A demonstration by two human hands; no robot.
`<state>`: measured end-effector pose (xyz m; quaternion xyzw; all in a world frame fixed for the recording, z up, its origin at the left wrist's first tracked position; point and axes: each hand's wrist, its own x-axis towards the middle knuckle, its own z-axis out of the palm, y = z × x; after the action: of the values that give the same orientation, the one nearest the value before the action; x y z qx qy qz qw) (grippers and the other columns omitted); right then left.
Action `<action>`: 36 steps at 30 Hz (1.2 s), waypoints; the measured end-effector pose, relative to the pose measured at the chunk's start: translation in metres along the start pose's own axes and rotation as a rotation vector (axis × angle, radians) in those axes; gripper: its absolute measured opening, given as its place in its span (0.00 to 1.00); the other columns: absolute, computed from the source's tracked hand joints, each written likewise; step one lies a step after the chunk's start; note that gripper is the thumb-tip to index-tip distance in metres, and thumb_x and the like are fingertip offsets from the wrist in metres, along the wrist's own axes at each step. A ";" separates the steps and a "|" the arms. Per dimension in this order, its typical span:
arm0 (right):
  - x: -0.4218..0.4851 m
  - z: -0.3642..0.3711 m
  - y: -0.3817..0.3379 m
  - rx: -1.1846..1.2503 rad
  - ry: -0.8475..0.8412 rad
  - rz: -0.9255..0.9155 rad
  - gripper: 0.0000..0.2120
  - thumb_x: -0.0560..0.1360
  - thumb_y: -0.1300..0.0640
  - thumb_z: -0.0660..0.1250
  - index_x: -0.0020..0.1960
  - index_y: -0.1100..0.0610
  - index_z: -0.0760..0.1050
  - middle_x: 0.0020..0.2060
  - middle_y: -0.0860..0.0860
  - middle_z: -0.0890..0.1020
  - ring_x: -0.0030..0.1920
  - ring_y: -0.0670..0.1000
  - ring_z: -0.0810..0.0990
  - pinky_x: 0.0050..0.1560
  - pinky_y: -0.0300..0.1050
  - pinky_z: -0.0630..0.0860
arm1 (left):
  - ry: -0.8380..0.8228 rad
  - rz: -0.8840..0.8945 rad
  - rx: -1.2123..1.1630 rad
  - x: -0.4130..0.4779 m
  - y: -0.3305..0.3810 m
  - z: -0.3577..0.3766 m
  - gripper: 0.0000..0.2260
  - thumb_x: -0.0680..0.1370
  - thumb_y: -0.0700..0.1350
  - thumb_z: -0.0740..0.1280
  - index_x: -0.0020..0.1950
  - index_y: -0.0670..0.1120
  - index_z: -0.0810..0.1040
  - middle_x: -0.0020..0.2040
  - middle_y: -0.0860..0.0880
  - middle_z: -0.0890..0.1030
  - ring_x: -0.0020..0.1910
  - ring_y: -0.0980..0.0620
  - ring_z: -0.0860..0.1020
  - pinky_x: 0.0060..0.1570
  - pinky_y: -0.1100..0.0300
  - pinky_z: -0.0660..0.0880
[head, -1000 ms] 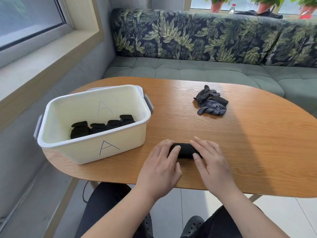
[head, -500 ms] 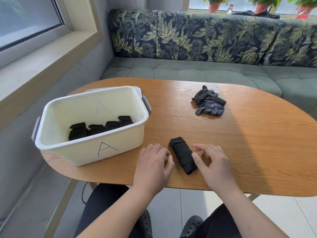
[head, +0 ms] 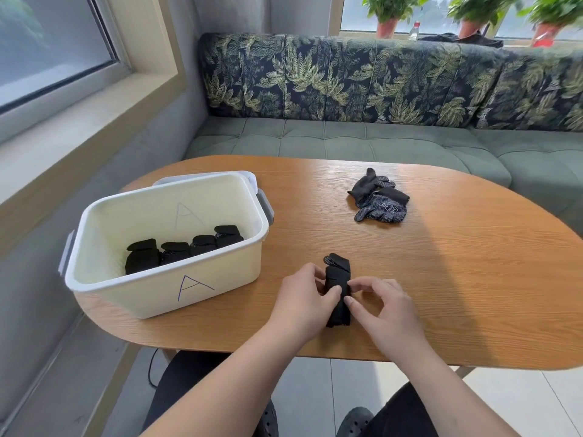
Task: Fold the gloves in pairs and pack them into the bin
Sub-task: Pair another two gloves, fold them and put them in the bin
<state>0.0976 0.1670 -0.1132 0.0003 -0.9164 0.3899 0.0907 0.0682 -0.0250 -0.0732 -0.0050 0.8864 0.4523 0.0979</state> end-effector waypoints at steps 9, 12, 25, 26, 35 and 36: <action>0.011 -0.008 -0.005 0.307 0.009 0.156 0.05 0.81 0.50 0.73 0.56 0.43 0.82 0.50 0.36 0.87 0.54 0.41 0.84 0.61 0.48 0.78 | -0.045 -0.221 -0.571 0.001 0.005 -0.004 0.11 0.77 0.44 0.78 0.56 0.47 0.81 0.51 0.45 0.88 0.51 0.47 0.88 0.55 0.42 0.85; 0.016 -0.017 -0.020 0.436 -0.106 0.195 0.15 0.83 0.42 0.66 0.68 0.42 0.78 0.56 0.39 0.87 0.59 0.43 0.84 0.67 0.50 0.77 | -0.066 -0.180 -0.666 -0.004 0.016 -0.018 0.11 0.80 0.41 0.76 0.60 0.44 0.80 0.53 0.42 0.87 0.51 0.46 0.88 0.52 0.46 0.86; 0.069 -0.035 -0.146 0.801 -0.166 0.099 0.16 0.83 0.60 0.70 0.69 0.51 0.75 0.54 0.55 0.89 0.55 0.57 0.89 0.58 0.55 0.83 | 0.113 0.055 -0.558 -0.006 0.056 -0.110 0.12 0.78 0.48 0.78 0.58 0.48 0.81 0.48 0.47 0.89 0.45 0.48 0.89 0.54 0.45 0.86; 0.073 -0.032 -0.154 0.795 -0.178 0.089 0.16 0.83 0.60 0.70 0.69 0.51 0.74 0.53 0.55 0.89 0.54 0.57 0.89 0.58 0.55 0.83 | 0.124 0.062 -0.556 -0.006 0.055 -0.119 0.12 0.78 0.48 0.78 0.58 0.47 0.81 0.48 0.47 0.89 0.45 0.47 0.89 0.54 0.44 0.85; 0.101 0.005 -0.223 0.669 -0.351 0.038 0.06 0.83 0.60 0.70 0.60 0.56 0.79 0.48 0.59 0.89 0.44 0.53 0.86 0.45 0.44 0.81 | 0.198 0.076 -0.411 -0.014 0.026 -0.206 0.08 0.83 0.46 0.73 0.57 0.44 0.81 0.48 0.44 0.88 0.43 0.50 0.88 0.51 0.51 0.86; 0.104 0.012 -0.229 0.673 -0.375 0.047 0.06 0.83 0.61 0.71 0.59 0.57 0.79 0.49 0.60 0.89 0.45 0.54 0.87 0.47 0.46 0.82 | 0.200 0.078 -0.383 -0.014 0.020 -0.215 0.08 0.83 0.46 0.73 0.57 0.43 0.81 0.49 0.44 0.88 0.44 0.48 0.89 0.52 0.51 0.86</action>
<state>0.0099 0.0061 0.0597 0.0803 -0.7375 0.6641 -0.0928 0.0433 -0.1870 0.0685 -0.0342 0.7890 0.6133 -0.0109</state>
